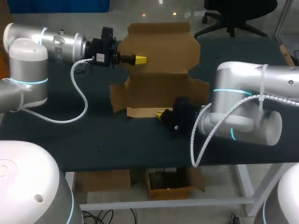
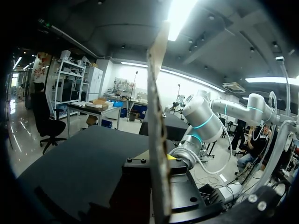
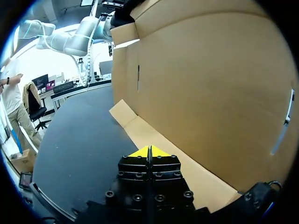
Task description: Assemble the packaging by folding the flat box into shape, placing the metal phone stand inside, and closing the box properly
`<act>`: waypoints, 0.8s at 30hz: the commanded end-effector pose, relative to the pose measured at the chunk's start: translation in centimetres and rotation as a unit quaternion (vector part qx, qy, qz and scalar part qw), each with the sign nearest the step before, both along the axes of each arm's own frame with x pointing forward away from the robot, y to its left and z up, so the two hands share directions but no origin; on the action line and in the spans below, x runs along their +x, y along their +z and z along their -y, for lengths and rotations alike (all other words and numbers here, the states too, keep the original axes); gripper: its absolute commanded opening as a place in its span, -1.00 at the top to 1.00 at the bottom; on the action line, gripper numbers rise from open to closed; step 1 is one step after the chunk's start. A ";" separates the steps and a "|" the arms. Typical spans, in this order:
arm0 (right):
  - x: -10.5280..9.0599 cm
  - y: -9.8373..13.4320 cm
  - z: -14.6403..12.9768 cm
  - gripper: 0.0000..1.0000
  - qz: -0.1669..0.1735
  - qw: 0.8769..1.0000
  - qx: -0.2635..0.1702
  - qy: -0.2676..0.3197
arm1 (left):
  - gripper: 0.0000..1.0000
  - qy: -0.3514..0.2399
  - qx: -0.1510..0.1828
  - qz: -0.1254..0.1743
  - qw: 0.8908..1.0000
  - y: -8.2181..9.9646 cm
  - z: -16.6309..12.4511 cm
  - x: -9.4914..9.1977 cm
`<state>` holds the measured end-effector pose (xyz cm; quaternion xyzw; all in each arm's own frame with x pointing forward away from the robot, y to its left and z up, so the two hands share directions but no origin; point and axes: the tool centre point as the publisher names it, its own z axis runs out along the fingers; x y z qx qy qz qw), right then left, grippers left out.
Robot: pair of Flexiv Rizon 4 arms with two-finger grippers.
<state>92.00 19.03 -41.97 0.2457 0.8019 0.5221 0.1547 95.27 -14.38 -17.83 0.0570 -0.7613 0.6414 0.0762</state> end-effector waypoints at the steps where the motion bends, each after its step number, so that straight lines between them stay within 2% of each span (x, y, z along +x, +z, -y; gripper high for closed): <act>1: 0.1 -0.5 -0.5 1.00 0.003 1.000 -0.001 -0.006 | 1.00 -0.001 0.000 0.000 1.000 -0.1 -0.1 0.0; 24: 0.6 -1.0 -0.8 1.00 -0.005 1.000 0.000 -0.010 | 1.00 -0.004 0.002 -0.001 1.000 -0.2 0.0 -0.1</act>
